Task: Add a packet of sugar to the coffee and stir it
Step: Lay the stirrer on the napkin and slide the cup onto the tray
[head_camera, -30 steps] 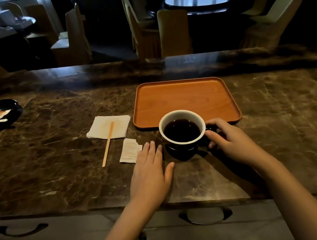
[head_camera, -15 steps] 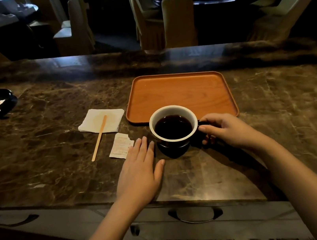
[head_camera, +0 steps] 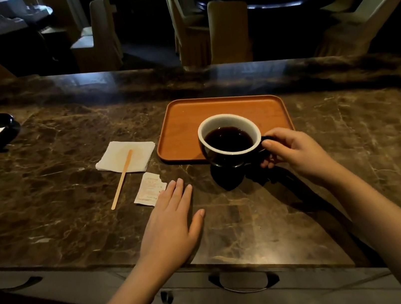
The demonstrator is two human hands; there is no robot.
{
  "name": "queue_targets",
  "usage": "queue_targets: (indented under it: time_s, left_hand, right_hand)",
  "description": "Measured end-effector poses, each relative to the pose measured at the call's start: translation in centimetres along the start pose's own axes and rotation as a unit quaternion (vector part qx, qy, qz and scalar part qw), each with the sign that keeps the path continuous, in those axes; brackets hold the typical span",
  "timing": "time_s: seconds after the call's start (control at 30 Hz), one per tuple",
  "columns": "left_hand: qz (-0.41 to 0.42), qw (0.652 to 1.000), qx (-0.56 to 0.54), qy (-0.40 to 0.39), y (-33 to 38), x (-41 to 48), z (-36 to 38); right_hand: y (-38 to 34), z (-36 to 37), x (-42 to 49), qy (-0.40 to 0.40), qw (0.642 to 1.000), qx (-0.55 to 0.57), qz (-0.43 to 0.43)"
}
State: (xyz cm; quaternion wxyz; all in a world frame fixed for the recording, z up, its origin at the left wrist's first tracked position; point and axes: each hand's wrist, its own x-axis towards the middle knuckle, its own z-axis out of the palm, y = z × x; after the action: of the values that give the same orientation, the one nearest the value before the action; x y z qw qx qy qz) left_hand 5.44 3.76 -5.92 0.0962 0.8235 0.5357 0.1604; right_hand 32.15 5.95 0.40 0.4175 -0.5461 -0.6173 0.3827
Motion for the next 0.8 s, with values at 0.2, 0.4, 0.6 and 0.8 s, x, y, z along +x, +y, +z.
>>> queue_targets:
  time_s: [0.2,0.4,0.6,0.8]
  left_hand:
    - [0.003,1.000,-0.008,0.004,-0.1,0.1,0.1]
    - [-0.004,1.000,-0.013,0.002,-0.1,0.0,0.0]
    - [-0.007,1.000,-0.015,0.000,-0.1,0.0,0.0]
    - [-0.006,1.000,-0.015,0.000,0.0,0.0,0.0]
  right_hand:
    - [0.2,-1.5,3.0,0.027,1.000,-0.015,-0.004]
    - [1.8,-1.5,5.8,0.040,0.998,-0.040,0.017]
    - [2.8,-1.1,7.3,0.039,0.999,-0.011,0.033]
    - [3.1,-1.0,7.6,0.042,0.998,-0.009,0.041]
